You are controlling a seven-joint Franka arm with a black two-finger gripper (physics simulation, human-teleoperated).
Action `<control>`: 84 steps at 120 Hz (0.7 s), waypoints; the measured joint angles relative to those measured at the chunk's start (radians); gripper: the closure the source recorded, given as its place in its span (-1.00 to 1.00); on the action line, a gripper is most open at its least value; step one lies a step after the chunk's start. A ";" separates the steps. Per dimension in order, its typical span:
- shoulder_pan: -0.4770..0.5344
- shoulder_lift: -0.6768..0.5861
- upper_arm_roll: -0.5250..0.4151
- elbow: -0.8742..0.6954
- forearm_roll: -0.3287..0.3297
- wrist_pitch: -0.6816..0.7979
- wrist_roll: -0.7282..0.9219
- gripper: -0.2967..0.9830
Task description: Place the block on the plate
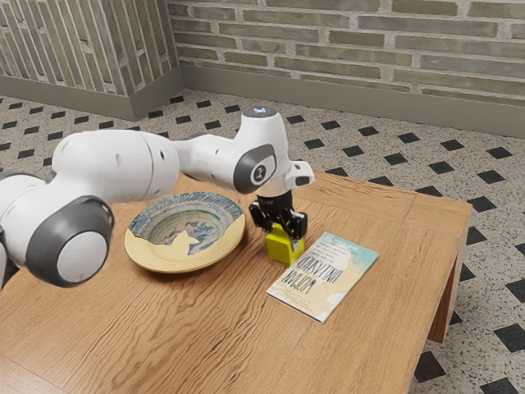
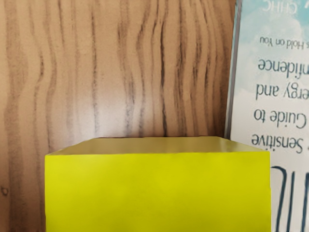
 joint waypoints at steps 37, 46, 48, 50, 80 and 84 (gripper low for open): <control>0.034 -0.296 0.028 -0.225 0.076 -0.016 -0.018 0.00; 0.091 -0.383 0.030 -0.325 0.096 -0.019 -0.023 0.00; 0.105 -0.396 0.030 -0.341 0.099 -0.019 -0.025 0.00; 0.121 -0.406 0.030 -0.353 0.103 -0.020 -0.025 0.00; 0.314 -0.288 -0.002 -0.271 0.121 -0.031 -0.012 -0.01; 0.332 -0.262 -0.017 -0.247 0.122 -0.032 -0.009 -0.01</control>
